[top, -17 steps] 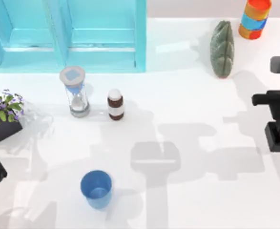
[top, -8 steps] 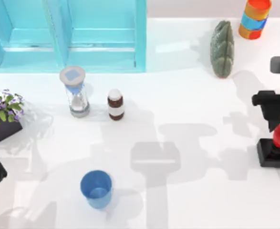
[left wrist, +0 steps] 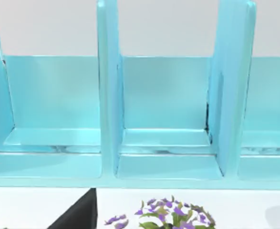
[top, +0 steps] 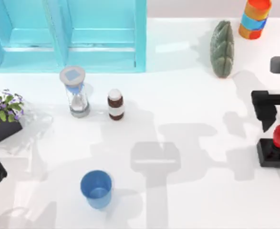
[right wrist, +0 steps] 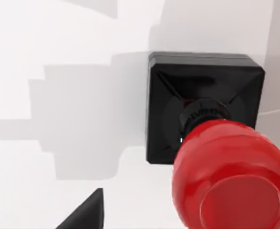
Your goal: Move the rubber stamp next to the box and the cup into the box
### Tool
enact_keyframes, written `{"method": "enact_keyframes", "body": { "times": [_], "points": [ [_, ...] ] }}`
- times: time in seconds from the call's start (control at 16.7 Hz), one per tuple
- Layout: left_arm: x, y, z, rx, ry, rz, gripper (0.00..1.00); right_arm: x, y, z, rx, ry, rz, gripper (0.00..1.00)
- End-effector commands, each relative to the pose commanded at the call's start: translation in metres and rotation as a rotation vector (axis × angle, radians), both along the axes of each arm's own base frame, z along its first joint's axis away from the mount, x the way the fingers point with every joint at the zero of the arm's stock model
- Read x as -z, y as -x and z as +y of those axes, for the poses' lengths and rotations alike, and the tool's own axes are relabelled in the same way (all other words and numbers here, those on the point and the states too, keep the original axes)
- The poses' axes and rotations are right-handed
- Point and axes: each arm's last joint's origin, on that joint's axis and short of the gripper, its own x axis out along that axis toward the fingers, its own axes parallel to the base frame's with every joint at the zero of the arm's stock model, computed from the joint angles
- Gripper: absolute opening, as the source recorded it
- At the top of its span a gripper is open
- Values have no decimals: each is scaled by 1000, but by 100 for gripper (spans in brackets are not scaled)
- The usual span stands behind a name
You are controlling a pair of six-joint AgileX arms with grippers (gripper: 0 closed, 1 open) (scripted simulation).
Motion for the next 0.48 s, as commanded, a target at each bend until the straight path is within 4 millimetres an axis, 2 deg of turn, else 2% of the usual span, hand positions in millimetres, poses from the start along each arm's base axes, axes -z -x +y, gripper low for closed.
{"method": "enact_keyframes", "body": {
  "times": [0.24, 0.48],
  "points": [
    [0, 0, 0, 0, 0, 0, 100, -9, -2, 1, -1, 0, 4, 100],
    [0, 0, 0, 0, 0, 0, 100, -55, -6, 2, 0, 2, 9, 100]
  ]
}}
